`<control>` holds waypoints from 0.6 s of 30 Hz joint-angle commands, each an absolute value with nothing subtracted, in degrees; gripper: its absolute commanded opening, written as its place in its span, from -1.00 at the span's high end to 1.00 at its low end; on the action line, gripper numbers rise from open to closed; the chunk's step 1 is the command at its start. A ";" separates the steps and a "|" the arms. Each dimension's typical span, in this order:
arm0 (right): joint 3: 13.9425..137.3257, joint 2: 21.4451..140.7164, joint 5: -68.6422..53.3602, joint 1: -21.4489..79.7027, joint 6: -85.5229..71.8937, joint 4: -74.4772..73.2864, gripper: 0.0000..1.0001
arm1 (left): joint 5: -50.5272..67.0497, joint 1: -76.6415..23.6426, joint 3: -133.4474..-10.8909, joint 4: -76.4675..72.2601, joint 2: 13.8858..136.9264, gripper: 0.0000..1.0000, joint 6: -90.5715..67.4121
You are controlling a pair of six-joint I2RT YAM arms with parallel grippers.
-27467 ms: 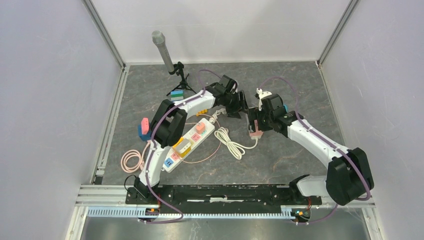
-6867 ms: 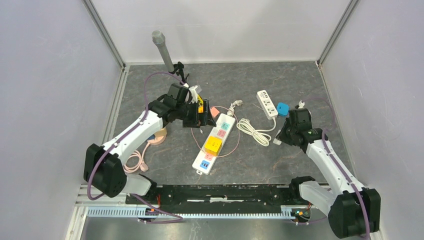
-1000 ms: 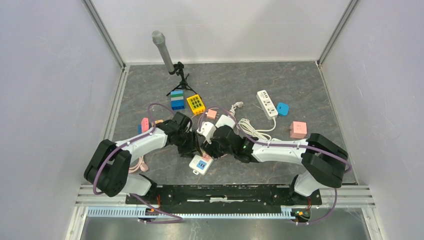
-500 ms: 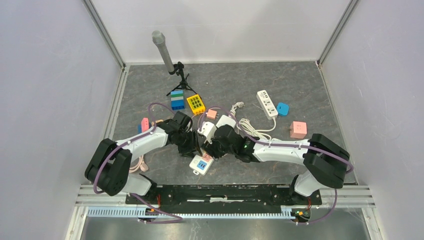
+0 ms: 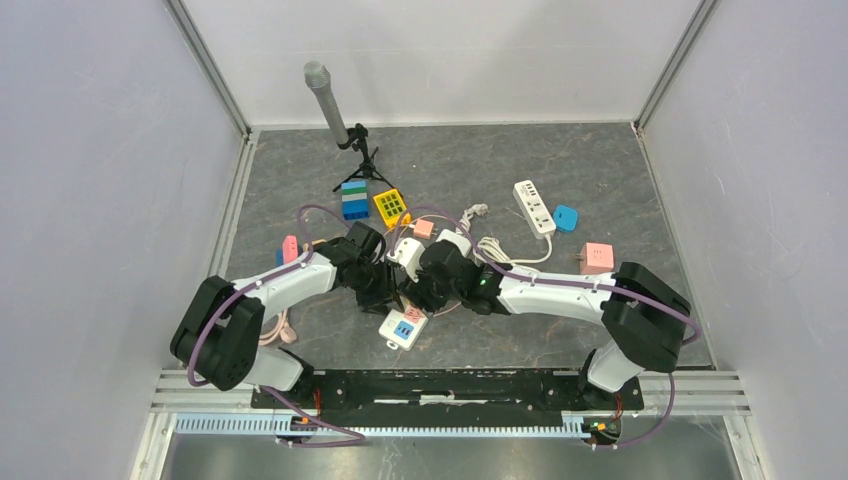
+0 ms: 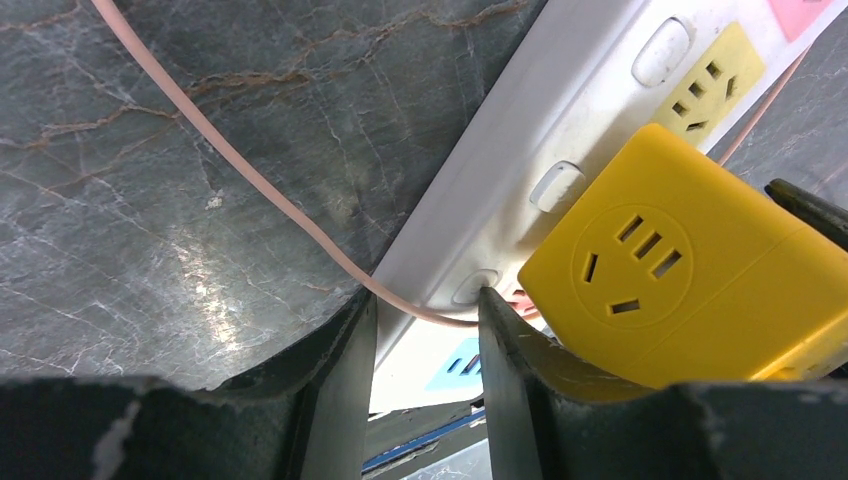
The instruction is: Pull the plug off the socket
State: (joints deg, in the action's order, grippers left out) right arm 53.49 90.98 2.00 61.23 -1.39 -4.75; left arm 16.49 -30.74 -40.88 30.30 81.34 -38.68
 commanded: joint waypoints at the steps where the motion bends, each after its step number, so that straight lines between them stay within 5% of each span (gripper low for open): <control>1: 58.68 88.68 -2.02 60.12 -1.98 0.15 1.00 | 4.48 -30.67 -38.50 34.75 83.80 0.06 -37.23; 18: 57.71 79.22 5.45 57.96 -5.54 -3.03 1.00 | 6.73 -30.67 -40.97 34.24 80.61 0.06 -36.13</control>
State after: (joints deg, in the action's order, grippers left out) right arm 55.55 86.96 1.67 59.64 -2.90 -7.38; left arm 15.99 -30.81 -41.32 30.87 81.14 -38.63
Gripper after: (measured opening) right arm 0.659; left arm 0.473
